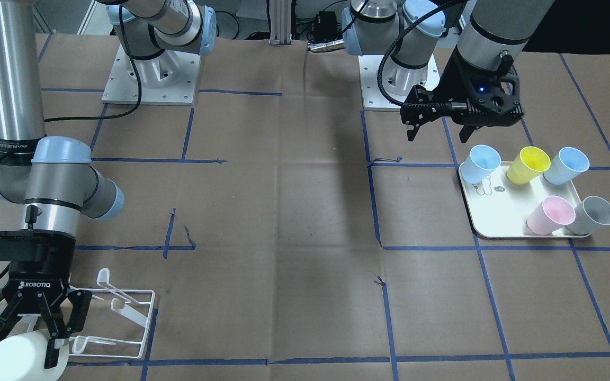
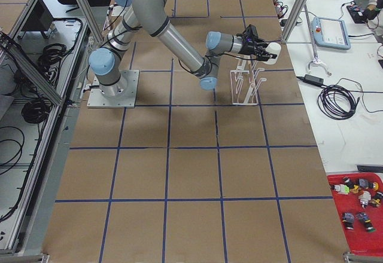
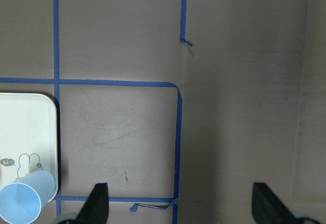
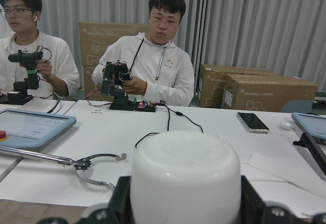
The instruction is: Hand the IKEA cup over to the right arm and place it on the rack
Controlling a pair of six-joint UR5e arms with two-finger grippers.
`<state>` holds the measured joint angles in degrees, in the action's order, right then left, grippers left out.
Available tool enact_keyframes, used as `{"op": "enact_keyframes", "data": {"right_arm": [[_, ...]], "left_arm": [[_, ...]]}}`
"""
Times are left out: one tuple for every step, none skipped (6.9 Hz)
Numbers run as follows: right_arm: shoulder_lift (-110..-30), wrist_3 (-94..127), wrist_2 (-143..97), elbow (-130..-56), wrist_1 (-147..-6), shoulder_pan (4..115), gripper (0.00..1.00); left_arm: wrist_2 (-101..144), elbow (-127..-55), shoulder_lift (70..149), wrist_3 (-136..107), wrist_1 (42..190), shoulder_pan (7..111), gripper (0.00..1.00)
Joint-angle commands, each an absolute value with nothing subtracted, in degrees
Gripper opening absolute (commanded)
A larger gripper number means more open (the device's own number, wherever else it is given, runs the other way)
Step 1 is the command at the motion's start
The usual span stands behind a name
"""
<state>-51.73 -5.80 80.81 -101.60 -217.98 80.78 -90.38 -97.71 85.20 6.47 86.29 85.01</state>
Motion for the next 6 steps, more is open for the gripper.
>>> {"op": "enact_keyframes", "data": {"right_arm": [[-51.33,-5.28,81.12,-101.17,-218.41,83.14,0.46],[-50.46,-5.27,81.12,-101.25,-219.45,83.14,0.46],[-49.75,-5.27,80.95,-101.25,-219.9,83.14,0.46],[-49.4,-5.19,80.95,-101.25,-219.99,83.06,0.46],[-49.05,-5.19,80.95,-101.34,-219.99,83.06,0.46],[-48.61,-5.19,81.03,-101.51,-219.9,82.88,0.46]], "left_arm": [[-93.34,-103.5,81.49,16.21,86.92,76.52,1.0],[-93.34,-107.28,79.04,22.0,86.84,71.07,1.0],[-93.34,-111.06,77.01,27.28,86.66,66.75,1.0],[-93.51,-113.09,75.34,31.86,86.49,62.45,1.0],[-93.43,-114.42,74.89,37.04,86.48,57.79,0.99],[-93.25,-115.3,74.97,39.7,86.31,55.05,0.99]]}}
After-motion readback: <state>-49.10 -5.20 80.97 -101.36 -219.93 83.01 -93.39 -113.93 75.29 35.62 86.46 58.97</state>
